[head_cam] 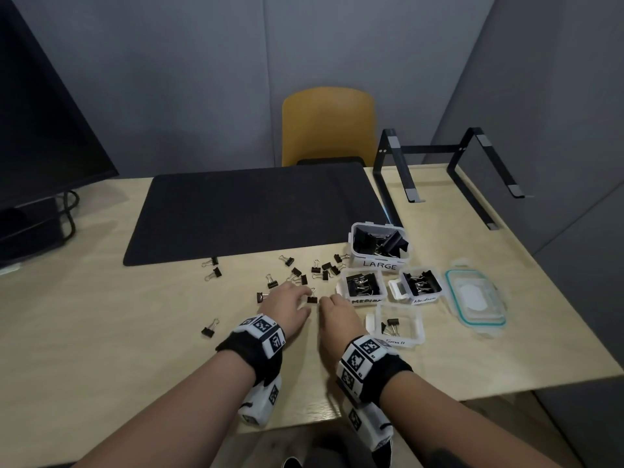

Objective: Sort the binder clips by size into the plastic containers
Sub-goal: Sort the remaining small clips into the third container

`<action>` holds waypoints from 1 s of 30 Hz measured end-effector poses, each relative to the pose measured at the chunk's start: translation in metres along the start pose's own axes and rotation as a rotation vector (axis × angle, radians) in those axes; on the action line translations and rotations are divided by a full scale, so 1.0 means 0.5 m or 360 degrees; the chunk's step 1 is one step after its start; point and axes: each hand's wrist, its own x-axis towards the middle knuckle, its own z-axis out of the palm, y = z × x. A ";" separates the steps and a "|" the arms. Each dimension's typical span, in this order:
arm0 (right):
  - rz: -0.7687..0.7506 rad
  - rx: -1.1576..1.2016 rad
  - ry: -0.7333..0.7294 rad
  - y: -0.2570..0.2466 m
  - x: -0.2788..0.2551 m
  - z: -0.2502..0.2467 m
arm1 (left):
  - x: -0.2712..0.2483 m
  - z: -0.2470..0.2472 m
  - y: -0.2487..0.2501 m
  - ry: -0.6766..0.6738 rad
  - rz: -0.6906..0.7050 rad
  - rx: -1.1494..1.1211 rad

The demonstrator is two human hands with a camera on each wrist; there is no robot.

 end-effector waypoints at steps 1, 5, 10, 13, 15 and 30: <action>0.0037 0.0023 0.0006 0.003 0.001 0.000 | 0.004 0.002 0.002 -0.0015 0.0016 0.0037; 0.0126 0.0068 0.0002 0.008 -0.001 0.001 | 0.018 0.008 0.007 -0.0020 0.0045 0.0154; 0.0070 0.0037 0.0000 0.008 -0.012 0.004 | 0.020 0.013 0.003 -0.0011 0.0095 0.0237; -0.0038 0.0027 0.0024 0.010 -0.022 0.003 | 0.012 0.014 0.004 -0.0031 0.0143 0.0322; -0.0084 0.0014 0.0068 0.013 -0.029 0.006 | 0.005 0.015 0.004 -0.0041 0.0144 0.0350; -0.0019 -0.0010 0.0076 0.026 -0.046 0.017 | -0.029 0.010 0.018 -0.0179 -0.0013 0.0283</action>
